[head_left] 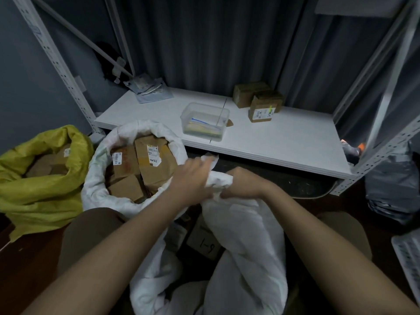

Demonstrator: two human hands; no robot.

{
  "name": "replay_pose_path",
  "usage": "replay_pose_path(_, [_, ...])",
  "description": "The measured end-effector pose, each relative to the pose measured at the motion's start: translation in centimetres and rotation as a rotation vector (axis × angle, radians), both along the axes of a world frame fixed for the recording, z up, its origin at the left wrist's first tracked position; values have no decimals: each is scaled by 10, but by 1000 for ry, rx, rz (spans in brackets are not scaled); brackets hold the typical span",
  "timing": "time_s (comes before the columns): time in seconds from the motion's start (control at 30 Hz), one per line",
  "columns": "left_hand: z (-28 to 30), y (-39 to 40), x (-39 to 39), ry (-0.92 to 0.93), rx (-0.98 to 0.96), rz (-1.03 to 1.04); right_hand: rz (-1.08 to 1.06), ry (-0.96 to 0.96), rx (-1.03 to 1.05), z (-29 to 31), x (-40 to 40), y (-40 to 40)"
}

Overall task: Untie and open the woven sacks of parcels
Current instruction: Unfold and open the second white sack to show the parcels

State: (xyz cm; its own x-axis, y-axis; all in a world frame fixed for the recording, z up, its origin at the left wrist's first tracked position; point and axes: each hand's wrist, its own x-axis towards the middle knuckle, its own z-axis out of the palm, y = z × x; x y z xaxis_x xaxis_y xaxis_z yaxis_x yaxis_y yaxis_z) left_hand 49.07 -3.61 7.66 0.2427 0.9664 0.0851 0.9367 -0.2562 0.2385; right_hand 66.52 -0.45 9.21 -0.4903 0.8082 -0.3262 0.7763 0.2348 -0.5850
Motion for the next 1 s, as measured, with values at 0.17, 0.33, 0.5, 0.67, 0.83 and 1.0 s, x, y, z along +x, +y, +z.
replay_pose_path(0.17, [14,10,6,-233,-135,94,48,2,-144,18,7,11])
replay_pose_path(0.33, [29,29,-13,-243,-98,218,-94,-139,-118,7,34,19])
replay_pose_path(0.5, [35,51,-26,-41,297,289,-120,-476,1162,35,20,63])
replay_pose_path(0.67, [2,46,-53,95,399,211,-34,-427,1437,3,28,57])
replay_pose_path(0.83, [-27,28,-48,28,186,192,-132,-360,944,-46,34,24])
replay_pose_path(1.0, [3,22,-8,15,350,-155,-70,38,408,-4,28,16])
